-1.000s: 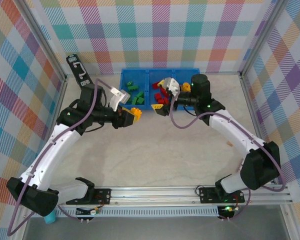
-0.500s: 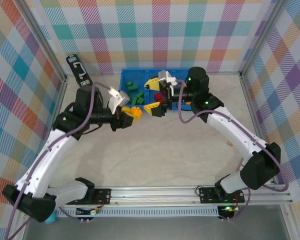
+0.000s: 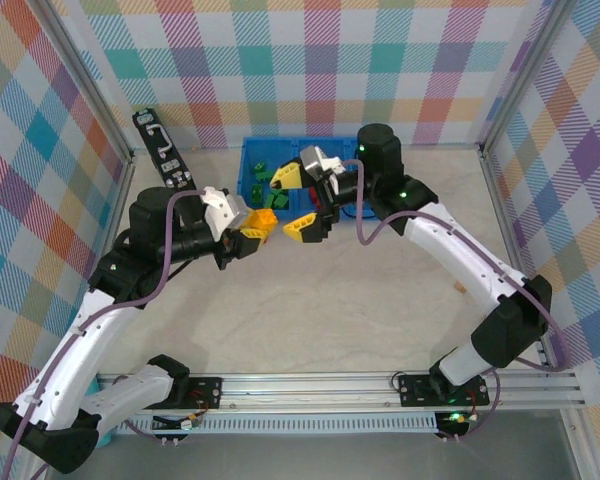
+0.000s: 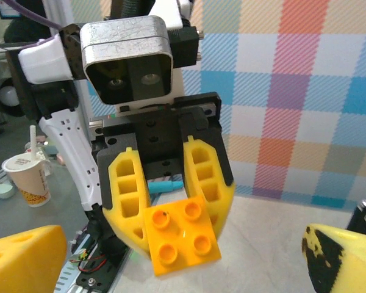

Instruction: Sort the legos into containers by color

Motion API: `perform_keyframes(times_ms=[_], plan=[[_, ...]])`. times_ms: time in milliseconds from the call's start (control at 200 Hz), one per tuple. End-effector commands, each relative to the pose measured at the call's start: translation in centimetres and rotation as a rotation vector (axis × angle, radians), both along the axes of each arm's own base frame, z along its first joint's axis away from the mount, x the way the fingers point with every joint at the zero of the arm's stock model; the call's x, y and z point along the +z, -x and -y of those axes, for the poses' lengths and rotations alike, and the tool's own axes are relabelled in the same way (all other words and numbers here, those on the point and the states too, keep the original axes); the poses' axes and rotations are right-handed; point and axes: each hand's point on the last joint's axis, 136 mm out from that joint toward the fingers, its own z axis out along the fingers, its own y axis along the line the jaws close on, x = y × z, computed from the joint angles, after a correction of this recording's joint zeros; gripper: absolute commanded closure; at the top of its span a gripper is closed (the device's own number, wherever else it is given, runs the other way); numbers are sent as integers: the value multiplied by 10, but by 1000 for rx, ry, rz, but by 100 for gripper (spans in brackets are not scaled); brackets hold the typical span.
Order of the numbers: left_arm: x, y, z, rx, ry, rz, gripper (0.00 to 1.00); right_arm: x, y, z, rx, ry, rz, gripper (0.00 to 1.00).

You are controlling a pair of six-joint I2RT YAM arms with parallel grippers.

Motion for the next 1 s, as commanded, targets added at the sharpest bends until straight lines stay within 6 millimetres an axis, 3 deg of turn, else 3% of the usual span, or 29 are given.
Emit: perform_keyframes(times_ms=[0, 225, 345, 530, 835, 995], plan=[[20, 11, 5, -65, 11, 75, 74, 7, 9, -6, 72, -11, 49, 1], [24, 16, 7, -87, 25, 98, 74, -1, 9, -18, 103, 26, 32, 6], [26, 15, 7, -79, 23, 117, 74, -2, 13, -19, 123, 38, 22, 23], [29, 11, 4, -48, 27, 143, 74, -12, 11, -22, 106, 68, 14, 31], [24, 8, 6, -48, 20, 120, 74, -13, 9, -25, 98, 75, 15, 70], [19, 3, 6, -34, 9, 106, 67, -13, 9, -26, 99, 76, 22, 79]])
